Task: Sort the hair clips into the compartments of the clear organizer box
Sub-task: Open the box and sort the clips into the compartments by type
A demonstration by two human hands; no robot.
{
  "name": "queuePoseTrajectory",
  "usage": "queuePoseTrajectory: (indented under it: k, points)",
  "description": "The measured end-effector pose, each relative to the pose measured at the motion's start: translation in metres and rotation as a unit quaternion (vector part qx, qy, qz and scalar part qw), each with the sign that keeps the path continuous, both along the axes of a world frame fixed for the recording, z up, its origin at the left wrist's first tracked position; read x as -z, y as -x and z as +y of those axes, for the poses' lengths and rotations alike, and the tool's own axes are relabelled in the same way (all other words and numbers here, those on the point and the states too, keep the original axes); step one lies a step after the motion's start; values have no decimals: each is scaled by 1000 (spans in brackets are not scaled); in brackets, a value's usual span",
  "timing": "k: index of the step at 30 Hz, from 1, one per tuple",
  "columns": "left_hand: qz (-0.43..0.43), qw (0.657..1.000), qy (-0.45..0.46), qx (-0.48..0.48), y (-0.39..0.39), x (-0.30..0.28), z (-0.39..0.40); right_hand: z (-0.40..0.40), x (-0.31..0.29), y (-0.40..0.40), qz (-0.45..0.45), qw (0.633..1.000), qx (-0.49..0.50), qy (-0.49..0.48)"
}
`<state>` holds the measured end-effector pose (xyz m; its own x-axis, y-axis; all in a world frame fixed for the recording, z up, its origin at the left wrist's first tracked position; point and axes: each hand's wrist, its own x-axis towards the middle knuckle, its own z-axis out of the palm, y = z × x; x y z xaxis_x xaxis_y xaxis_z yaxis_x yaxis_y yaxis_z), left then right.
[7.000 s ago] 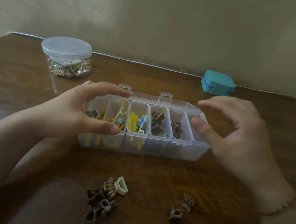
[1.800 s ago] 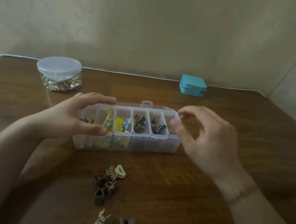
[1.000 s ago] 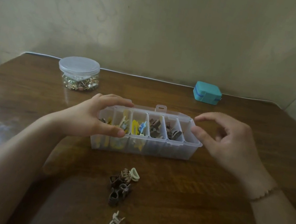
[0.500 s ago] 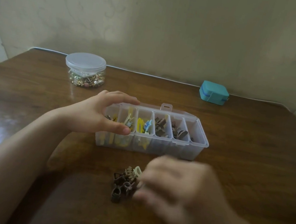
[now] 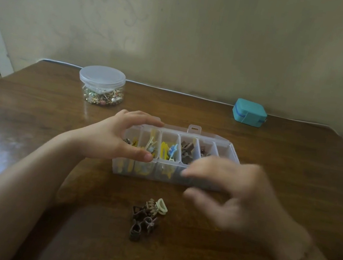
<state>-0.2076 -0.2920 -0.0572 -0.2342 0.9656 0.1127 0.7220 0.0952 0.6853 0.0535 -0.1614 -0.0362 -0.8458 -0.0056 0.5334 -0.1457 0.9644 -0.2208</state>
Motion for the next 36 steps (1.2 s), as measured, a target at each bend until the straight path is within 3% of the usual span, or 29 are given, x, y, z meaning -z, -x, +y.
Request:
queuePoseTrajectory:
  k: [2, 5, 9, 14, 16, 19, 22, 25, 27, 29, 33, 36]
  points:
    - [5, 1000, -5, -1, 0, 1, 0, -15, 16, 14, -124, 991, -6, -51]
    - [8, 1000, -8, 0, 1, 2, 1, -21, 35, 25, -178, 982, 19, -66]
    - [7, 1000, -9, 0, 1, 2, 0, -11, 22, 12, -139, 990, 29, -9]
    - [3, 1000, -5, 1, 1, 1, 0, 23, -24, -14, 53, 980, 106, 162]
    - [0, 1000, -5, 1, 1, 1, 0, 38, -23, -17, 51, 970, 161, 172]
    - [-1, 1000, -5, 1, 0, 1, 0, 44, -13, -21, 49, 971, 207, 110]
    - [-1, 1000, -1, 0, 0, 1, -1, 21, -9, -14, 97, 984, 118, 88]
    - [2, 1000, -4, -2, -1, 0, 0, -8, 3, 6, -58, 998, -14, 21]
    - [5, 1000, -9, -3, -1, 0, -1, -18, 15, 21, -153, 987, -29, -47]
    - [6, 1000, -10, -3, -1, 0, -1, -23, 27, 30, -191, 980, -33, -50]
    - [-4, 1000, -2, -3, -1, -1, -2, -19, 35, 28, -169, 985, -22, -20]
    - [-5, 1000, 0, -3, -2, -1, -1, -6, 18, 12, -70, 997, 21, 33]
